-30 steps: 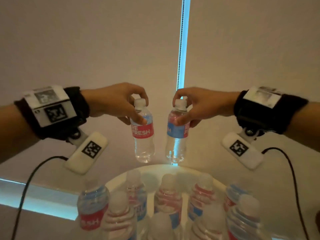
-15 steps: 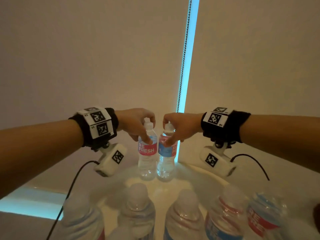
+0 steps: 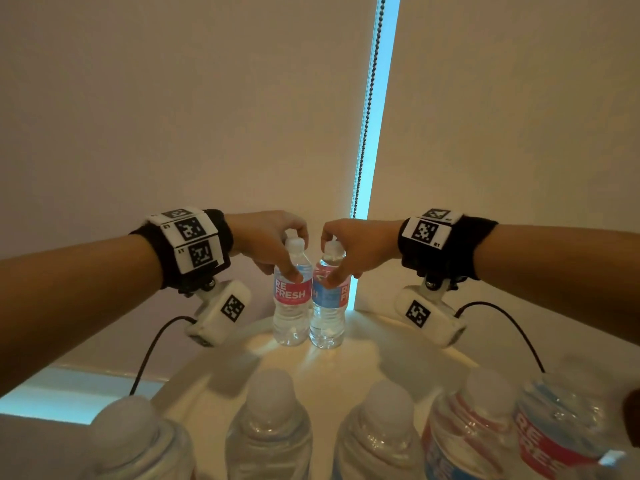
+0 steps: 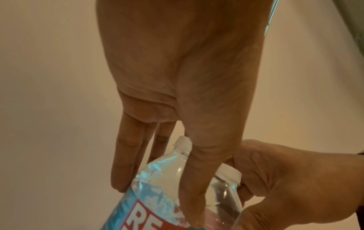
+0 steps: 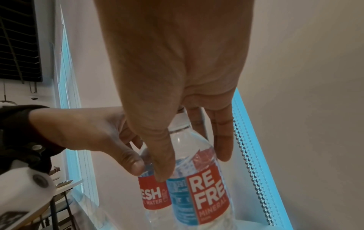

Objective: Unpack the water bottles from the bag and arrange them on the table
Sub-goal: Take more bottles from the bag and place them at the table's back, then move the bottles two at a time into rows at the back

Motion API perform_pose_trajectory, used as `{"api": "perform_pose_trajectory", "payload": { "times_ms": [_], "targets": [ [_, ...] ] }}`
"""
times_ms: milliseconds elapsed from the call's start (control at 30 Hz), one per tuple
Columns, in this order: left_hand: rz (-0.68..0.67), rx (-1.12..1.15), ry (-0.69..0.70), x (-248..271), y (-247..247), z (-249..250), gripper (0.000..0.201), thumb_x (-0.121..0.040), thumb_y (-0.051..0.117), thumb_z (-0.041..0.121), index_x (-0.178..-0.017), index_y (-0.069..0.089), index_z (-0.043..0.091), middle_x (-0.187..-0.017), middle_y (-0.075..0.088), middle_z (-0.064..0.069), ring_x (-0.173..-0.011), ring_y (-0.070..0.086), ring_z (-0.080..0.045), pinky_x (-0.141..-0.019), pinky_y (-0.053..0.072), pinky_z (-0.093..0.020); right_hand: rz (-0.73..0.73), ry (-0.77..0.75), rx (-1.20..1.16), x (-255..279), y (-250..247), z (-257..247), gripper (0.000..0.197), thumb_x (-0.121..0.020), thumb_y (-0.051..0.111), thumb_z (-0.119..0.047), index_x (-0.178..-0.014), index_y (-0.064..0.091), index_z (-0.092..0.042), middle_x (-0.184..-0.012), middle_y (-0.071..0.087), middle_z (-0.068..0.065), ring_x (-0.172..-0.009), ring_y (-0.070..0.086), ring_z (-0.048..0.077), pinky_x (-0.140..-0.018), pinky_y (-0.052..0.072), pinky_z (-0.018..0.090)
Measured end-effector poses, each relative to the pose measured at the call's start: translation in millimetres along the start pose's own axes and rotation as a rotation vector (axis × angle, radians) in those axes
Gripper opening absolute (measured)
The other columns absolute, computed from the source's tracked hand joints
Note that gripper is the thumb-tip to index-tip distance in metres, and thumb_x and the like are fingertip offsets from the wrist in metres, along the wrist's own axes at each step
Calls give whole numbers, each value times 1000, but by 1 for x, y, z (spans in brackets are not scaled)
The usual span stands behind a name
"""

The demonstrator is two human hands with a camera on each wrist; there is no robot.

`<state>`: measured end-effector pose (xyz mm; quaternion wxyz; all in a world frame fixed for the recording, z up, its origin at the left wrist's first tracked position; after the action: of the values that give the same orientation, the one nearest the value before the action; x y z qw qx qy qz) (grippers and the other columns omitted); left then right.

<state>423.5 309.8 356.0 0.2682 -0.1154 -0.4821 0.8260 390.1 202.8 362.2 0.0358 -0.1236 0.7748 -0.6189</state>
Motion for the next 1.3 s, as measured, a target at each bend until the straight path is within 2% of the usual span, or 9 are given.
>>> {"api": "perform_pose_trajectory", "payload": {
  "times_ms": [333,600,700,767,933,1000,1100,1200,1300],
  "targets": [
    [31,-50,-19,6,-9,-7,69,-73,87,30,-132,51,29,-122,60,-1,-98,62,-15,-78,56,-28,-14,-11,-66,6,-8,11,58,-79,83,-34,-122,49,-17,-118,62,4,-75,65,17,-67,60,25],
    [206,-93,110,79,-62,-4,52,-70,82,47,-117,62,35,-117,66,7,-106,66,-15,-93,56,-40,165,29,25,66,-90,85,11,-90,67,-5,-96,66,-14,-99,74,14,-77,69,27,-66,58,36],
    [239,-28,181,123,-77,-3,41,-70,77,57,-105,70,36,-105,76,9,-98,73,-10,-94,57,-47,199,75,116,109,-111,116,26,-89,63,5,-95,68,-19,-96,76,7,-81,72,33,-68,57,41],
    [272,-14,234,152,-83,-4,37,-75,74,57,-103,73,33,-102,78,10,-98,74,-11,-96,55,-48,184,101,161,142,-112,131,38,-87,62,11,-95,68,-25,-100,77,5,-81,74,20,-70,57,36],
    [423,23,364,216,-83,-12,20,-85,67,53,-99,74,41,-100,77,19,-98,72,-1,-85,56,-13,122,105,60,232,-79,132,61,-80,63,8,-92,66,-52,-102,74,-20,-91,72,2,-74,62,30],
    [468,48,384,233,-74,-25,20,-96,55,47,-105,72,43,-104,77,15,-103,72,-9,-88,58,-24,154,47,-30,262,-58,122,75,-78,68,13,-100,61,-59,-110,70,-25,-96,72,3,-76,62,28],
    [429,143,397,250,-47,-41,29,-95,65,25,-121,66,39,-115,75,4,-107,71,-24,-88,52,-58,171,-33,-105,293,-23,100,74,-70,85,-25,-123,49,-63,-127,61,-29,-105,70,1,-80,61,23],
    [363,82,373,259,-13,-39,54,-75,81,33,-124,61,49,-122,70,18,-109,70,-8,-89,56,-46,136,-50,-145,299,7,89,81,-63,71,-73,-135,36,-67,-141,47,-36,-114,64,-3,-88,59,22],
    [285,-9,345,259,14,-31,58,-72,79,33,-121,59,58,-119,68,29,-104,70,3,-82,61,-30,107,-94,-197,293,25,82,84,-61,65,-82,-137,32,-67,-141,48,-35,-116,64,-3,-92,59,28]
  ]
}}
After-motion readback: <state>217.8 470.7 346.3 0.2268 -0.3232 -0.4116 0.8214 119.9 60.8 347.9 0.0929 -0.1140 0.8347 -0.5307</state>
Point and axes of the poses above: each hand's wrist, its own x-axis away from the middle knuckle, its own y-axis out of the palm, z = x × y, the point moved 9 cm from there along -x, towards the middle knuckle
